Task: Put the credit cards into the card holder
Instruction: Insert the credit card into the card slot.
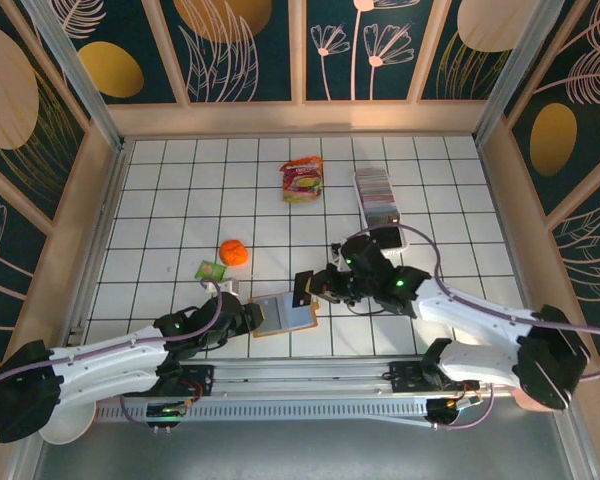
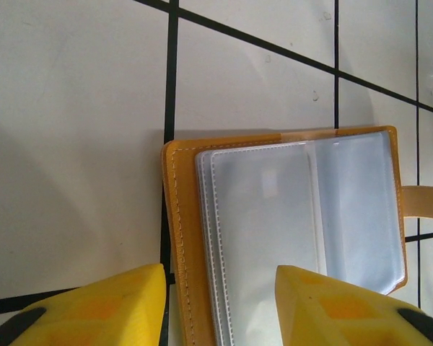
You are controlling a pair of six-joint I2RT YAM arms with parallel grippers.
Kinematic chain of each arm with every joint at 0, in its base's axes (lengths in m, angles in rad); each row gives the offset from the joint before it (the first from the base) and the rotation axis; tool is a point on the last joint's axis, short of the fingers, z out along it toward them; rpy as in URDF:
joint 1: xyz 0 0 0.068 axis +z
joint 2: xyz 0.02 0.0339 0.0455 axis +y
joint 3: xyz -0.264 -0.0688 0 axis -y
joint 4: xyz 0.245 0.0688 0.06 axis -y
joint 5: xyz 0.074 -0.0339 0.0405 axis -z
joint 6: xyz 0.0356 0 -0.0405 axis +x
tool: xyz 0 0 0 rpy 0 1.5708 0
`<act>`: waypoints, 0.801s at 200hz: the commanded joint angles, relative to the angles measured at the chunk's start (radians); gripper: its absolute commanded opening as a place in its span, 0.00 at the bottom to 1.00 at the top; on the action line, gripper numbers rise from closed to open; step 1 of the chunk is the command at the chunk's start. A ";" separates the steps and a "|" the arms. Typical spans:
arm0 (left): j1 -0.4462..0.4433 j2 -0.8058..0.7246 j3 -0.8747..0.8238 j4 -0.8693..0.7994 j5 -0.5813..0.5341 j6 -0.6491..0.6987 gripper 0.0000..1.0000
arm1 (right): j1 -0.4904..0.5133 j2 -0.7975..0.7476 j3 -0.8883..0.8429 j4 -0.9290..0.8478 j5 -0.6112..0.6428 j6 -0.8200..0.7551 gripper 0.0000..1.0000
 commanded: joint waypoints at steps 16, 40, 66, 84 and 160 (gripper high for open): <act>-0.001 0.015 -0.002 -0.032 -0.015 -0.011 0.37 | 0.040 0.103 0.009 0.125 0.013 -0.050 0.00; -0.001 0.033 -0.005 -0.038 -0.025 -0.009 0.31 | 0.052 0.172 0.005 0.184 0.004 -0.061 0.00; -0.001 0.050 -0.005 -0.046 -0.027 -0.005 0.27 | 0.064 0.243 0.015 0.192 0.012 -0.086 0.00; 0.000 0.053 -0.011 -0.046 -0.032 -0.006 0.23 | 0.077 0.291 0.029 0.184 0.027 -0.108 0.00; -0.001 0.073 -0.010 -0.055 -0.038 0.000 0.15 | 0.094 0.359 0.009 0.293 0.013 -0.109 0.00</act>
